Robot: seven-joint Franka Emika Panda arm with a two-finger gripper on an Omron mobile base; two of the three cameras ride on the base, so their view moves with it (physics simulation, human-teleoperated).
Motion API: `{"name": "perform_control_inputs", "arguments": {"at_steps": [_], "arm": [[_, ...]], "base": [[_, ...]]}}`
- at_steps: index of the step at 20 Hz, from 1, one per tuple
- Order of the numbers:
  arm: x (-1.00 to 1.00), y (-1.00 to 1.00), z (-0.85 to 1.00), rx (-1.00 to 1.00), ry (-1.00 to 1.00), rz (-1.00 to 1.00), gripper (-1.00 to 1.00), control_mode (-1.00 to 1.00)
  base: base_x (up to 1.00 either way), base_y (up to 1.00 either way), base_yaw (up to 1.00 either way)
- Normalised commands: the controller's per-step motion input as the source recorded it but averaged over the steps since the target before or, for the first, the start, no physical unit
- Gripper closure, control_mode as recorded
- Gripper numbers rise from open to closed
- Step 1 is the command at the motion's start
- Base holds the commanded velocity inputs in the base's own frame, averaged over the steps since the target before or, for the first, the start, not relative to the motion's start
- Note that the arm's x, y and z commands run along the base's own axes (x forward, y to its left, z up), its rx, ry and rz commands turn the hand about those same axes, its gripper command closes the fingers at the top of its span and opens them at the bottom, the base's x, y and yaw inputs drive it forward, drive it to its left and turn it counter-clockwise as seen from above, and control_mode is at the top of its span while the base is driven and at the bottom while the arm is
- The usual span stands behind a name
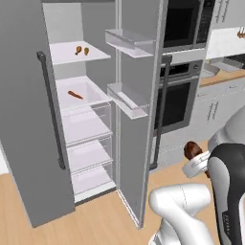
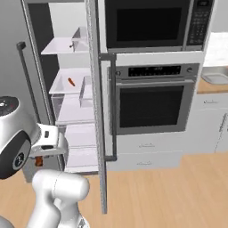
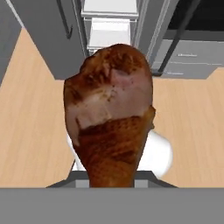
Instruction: Place one carrot and one chicken drumstick in each tupperware on the nearby counter, to pack two identical lunches.
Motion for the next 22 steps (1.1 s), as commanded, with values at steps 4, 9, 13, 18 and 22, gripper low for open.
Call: {"name": "perform_control_inputs", "arguments": {"at_steps": [4,9,13,18,22], "arm": [[0.0,0.0,0.0,0.0,0.0,0.0,1.0,1.0],[0.0,0.0,0.0,0.0,0.0,0.0,1.0,1.0],[0.0,0.0,0.0,0.0,0.0,0.0,1.0,1.0],[0.0,0.0,0.0,0.0,0.0,0.0,1.0,1.0],[0.0,0.0,0.0,0.0,0.0,0.0,1.0,1.0]], "base": [[0.19,-1.0,-0.29],[0.68,-0.95,-0.15],[1.0,-0.69,0.0],[1.0,-0.94,0.0],[1.0,-1.0,0.0]]}}
